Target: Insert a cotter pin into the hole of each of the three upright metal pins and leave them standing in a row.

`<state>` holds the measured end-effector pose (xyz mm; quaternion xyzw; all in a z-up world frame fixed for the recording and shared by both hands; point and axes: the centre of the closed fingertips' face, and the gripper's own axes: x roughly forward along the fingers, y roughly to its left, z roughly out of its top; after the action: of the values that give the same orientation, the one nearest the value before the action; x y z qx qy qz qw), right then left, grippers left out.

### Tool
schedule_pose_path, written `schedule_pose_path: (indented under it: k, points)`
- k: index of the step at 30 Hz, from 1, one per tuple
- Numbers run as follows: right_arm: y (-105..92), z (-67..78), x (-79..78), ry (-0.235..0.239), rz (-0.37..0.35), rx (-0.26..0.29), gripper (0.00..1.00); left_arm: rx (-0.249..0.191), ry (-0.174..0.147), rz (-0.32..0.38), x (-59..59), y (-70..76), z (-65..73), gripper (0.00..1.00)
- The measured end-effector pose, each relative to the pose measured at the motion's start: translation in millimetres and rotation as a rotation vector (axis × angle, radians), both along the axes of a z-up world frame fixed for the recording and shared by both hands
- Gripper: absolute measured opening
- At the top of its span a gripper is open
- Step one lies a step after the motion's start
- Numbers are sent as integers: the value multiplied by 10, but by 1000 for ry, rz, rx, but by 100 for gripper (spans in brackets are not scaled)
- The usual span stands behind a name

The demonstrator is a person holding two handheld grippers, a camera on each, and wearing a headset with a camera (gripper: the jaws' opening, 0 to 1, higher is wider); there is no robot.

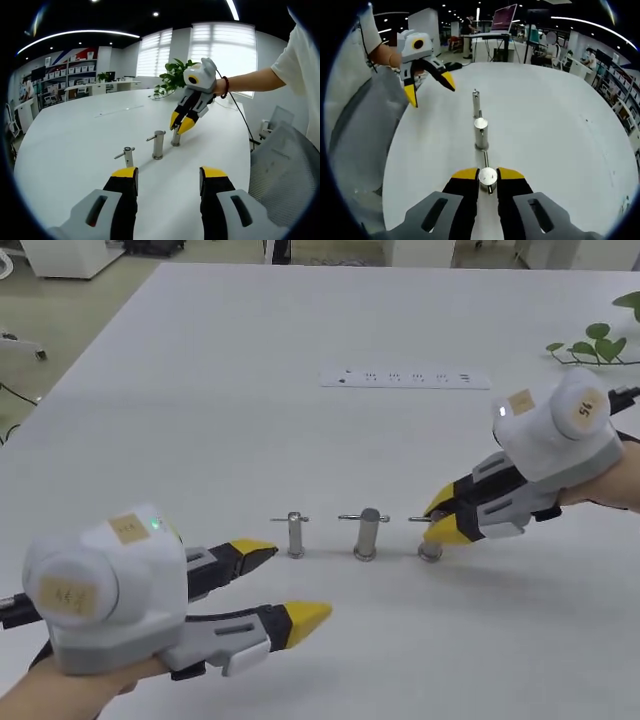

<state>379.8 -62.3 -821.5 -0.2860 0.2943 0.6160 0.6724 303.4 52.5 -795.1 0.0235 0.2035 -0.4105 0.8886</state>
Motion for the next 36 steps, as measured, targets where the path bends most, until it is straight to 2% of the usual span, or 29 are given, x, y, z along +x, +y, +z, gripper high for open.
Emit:
schedule_pose_path:
  k: [6, 9, 12, 17, 21, 26, 29, 36]
  points:
    - [6, -24, 0, 17, -6, 4, 15, -1, 0, -3, -9, -22, 25, 49]
    - [-23, -131, -11, 6, -1, -37, 15, -1, -5, -3, -10, -23, 57, 49]
    - [-12, -147, -15, 20, -20, -15, 17, 3, -8, 3, -3, -1, 70, 49]
    - [-30, -172, -24, 6, -28, -19, 22, 8, -8, 22, 9, 55, 73, 50]
    - [-37, -132, 10, -2, -62, 3, 25, 12, -10, 31, 17, 82, 76, 51]
    - [-8, -18, 1, 28, -137, 67, 33, 27, -14, 36, 28, 99, 85, 53]
    - [3, 54, 2, 48, -197, 105, 37, 15, -1, 48, 41, 103, 97, 55]
    - [-75, 159, -29, 41, -299, 137, 45, 15, 3, 90, 88, 166, 150, 56]
